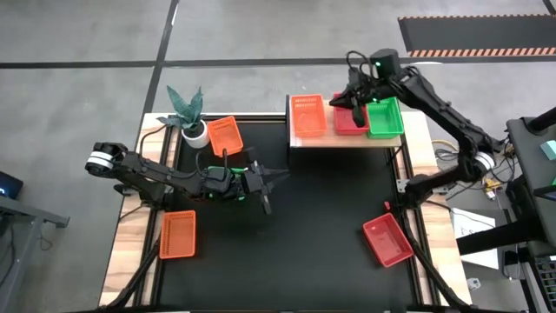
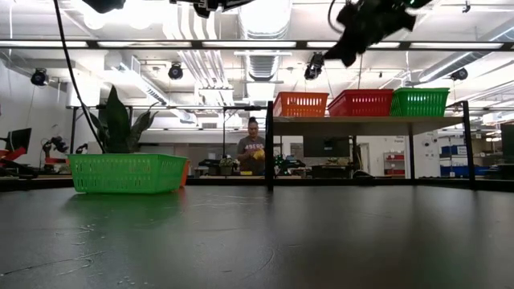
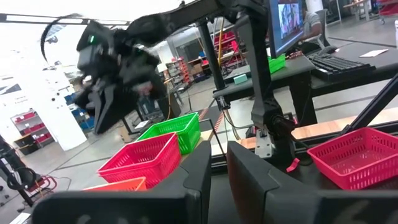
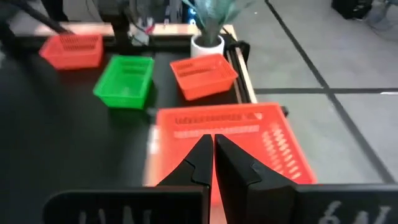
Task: Stack baskets on shelf by color
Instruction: Stack the green bin on the other green bins on the shelf
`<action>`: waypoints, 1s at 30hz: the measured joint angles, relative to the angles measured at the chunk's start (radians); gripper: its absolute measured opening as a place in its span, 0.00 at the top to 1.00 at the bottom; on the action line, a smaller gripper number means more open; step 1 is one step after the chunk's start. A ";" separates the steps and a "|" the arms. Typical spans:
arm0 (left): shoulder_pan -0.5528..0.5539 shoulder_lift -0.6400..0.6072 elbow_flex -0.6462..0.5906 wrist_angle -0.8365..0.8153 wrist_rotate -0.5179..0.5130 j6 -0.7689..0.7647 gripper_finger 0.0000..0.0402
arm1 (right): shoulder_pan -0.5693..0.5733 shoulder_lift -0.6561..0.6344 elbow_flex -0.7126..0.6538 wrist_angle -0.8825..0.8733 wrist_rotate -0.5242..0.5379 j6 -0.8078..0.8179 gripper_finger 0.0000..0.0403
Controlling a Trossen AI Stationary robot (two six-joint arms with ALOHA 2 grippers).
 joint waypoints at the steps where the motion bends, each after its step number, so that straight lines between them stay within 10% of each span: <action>1: 0.000 0.000 0.000 0.000 0.000 0.000 0.91 | 0.009 -0.023 -0.002 -0.011 0.002 0.030 0.98; 8: 0.000 0.000 0.000 -0.024 0.000 -0.062 0.91 | 0.175 -0.185 -0.074 -0.096 0.067 0.093 0.98; 16: 0.000 0.011 -0.001 -0.040 0.000 -0.120 0.91 | 0.411 -0.269 -0.064 -0.317 0.849 0.301 0.98; 24: 0.001 0.008 0.000 -0.258 -0.032 -0.347 0.91 | 0.550 -0.292 -0.075 -0.511 0.837 0.420 0.98; 30: -0.003 0.004 0.085 -0.826 -0.046 -0.813 0.91 | 0.698 -0.325 -0.079 -0.454 0.845 0.443 0.98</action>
